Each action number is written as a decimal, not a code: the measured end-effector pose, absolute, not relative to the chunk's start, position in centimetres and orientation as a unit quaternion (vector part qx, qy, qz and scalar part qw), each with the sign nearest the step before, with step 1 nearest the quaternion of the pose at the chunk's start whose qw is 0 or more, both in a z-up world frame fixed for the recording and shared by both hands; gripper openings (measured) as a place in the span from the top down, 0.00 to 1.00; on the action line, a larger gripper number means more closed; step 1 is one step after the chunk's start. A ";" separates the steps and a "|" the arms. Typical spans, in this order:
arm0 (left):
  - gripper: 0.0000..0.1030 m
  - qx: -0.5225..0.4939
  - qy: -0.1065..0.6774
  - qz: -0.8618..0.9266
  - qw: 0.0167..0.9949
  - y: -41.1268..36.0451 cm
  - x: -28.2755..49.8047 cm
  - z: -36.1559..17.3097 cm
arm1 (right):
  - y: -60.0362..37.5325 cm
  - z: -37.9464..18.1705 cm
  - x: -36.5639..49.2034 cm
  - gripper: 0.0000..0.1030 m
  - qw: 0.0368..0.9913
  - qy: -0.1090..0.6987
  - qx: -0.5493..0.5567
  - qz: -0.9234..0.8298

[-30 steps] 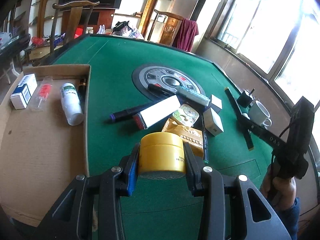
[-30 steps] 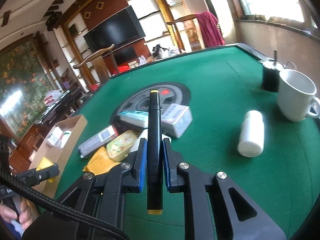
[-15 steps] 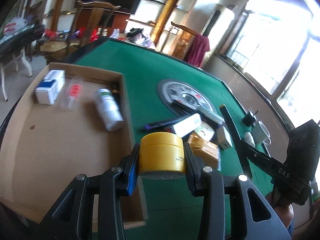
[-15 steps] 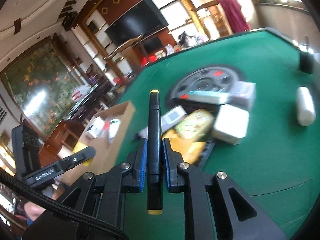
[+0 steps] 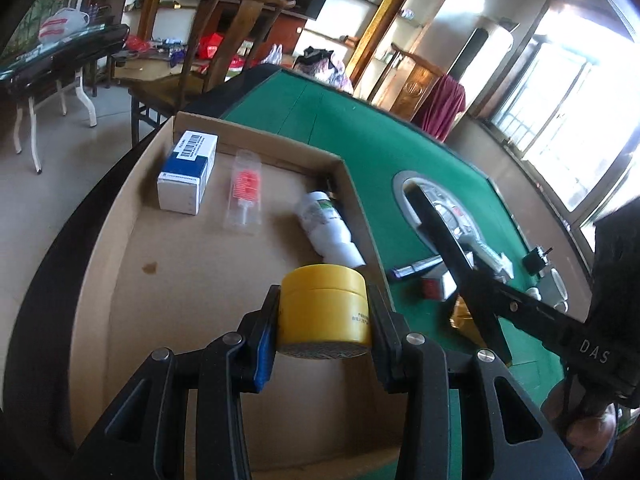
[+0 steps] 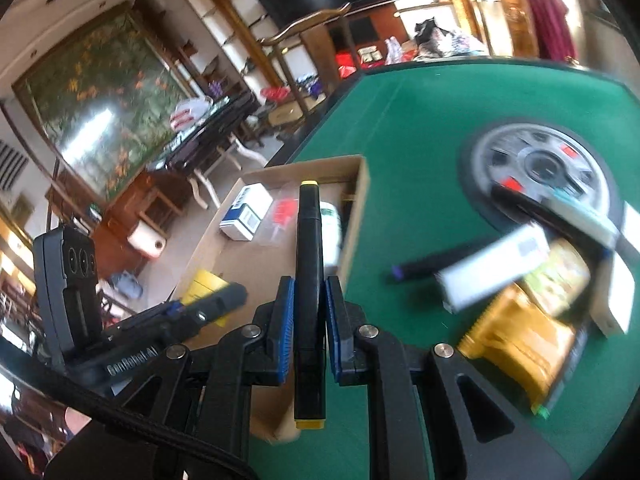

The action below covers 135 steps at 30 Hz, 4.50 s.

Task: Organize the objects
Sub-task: 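Carry jar and marker into the cardboard tray and open both tools, then move both tools back toward the remaining items on the table, then grasp the tall barcode box with left tool while right tool grasps white pill bottle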

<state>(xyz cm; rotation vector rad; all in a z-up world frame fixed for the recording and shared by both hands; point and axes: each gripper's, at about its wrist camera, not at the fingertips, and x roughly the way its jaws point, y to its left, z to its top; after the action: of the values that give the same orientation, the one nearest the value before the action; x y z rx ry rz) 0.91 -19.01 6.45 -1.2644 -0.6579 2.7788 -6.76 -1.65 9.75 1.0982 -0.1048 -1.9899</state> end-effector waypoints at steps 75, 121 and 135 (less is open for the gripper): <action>0.61 -0.448 -0.267 0.853 0.001 -22.1 -2.3 4.2 | -8.0 8.0 -9.0 0.82 0.382 -0.046 0.498 -0.777; 0.60 -0.501 -0.021 0.862 0.067 1.3 -10.6 4.1 | 31.5 7.4 -12.7 0.57 0.161 -0.224 0.369 -0.888; 0.78 -0.475 -0.092 0.874 0.041 -1.1 -9.0 2.9 | 30.4 5.3 -15.0 0.57 0.085 -0.151 0.414 -0.893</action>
<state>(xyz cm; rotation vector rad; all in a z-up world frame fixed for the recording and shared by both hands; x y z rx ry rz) -9.03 -1.12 2.92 -1.4559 -0.2832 2.6769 -15.00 30.36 5.28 1.2361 -0.4510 -2.6649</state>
